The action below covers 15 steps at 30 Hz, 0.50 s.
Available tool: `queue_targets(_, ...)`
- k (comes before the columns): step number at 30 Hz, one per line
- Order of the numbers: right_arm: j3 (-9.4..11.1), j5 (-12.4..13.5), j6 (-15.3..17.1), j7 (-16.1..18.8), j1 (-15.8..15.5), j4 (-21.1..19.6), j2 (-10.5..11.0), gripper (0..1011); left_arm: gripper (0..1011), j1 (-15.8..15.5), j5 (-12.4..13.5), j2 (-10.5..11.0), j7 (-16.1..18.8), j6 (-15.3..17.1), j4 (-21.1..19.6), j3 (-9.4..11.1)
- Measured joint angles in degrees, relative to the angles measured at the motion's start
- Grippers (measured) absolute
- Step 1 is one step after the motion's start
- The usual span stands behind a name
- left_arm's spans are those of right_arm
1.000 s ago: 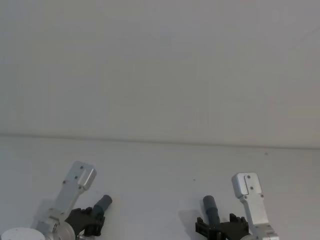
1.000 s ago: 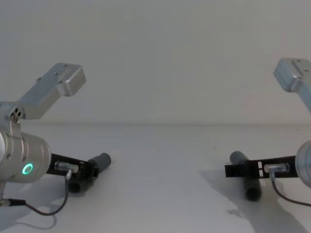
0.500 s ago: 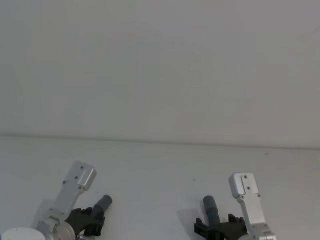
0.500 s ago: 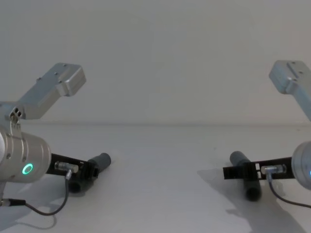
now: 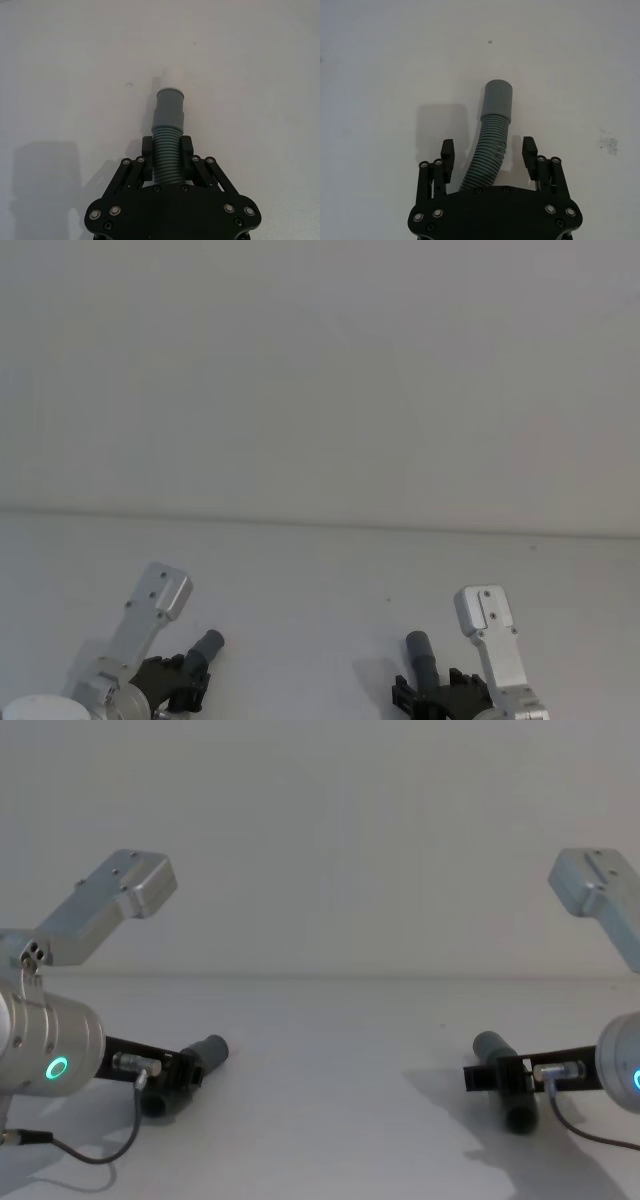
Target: Use both hands to pick up one end of the pipe from the table, align the ends, and insert them.
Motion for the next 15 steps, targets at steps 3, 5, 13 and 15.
queue_targets(3,0.0,0.0,0.0,0.0,0.0,0.1,0.0,773,292,0.0,0.0,0.0,0.0,0.0,0.0,0.0)
queue_targets(5,0.0,-0.1,0.0,0.0,0.1,0.1,0.0,722,292,0.0,0.0,0.0,0.0,0.0,0.0,0.0)
queue_targets(13,0.0,-0.2,0.0,0.1,0.1,0.2,-0.1,451,292,0.0,0.0,0.0,0.0,0.0,0.0,0.0)
queue_targets(15,0.0,-0.2,0.0,0.1,0.1,0.2,-0.1,370,292,0.0,0.0,0.0,0.0,0.0,0.0,0.0)
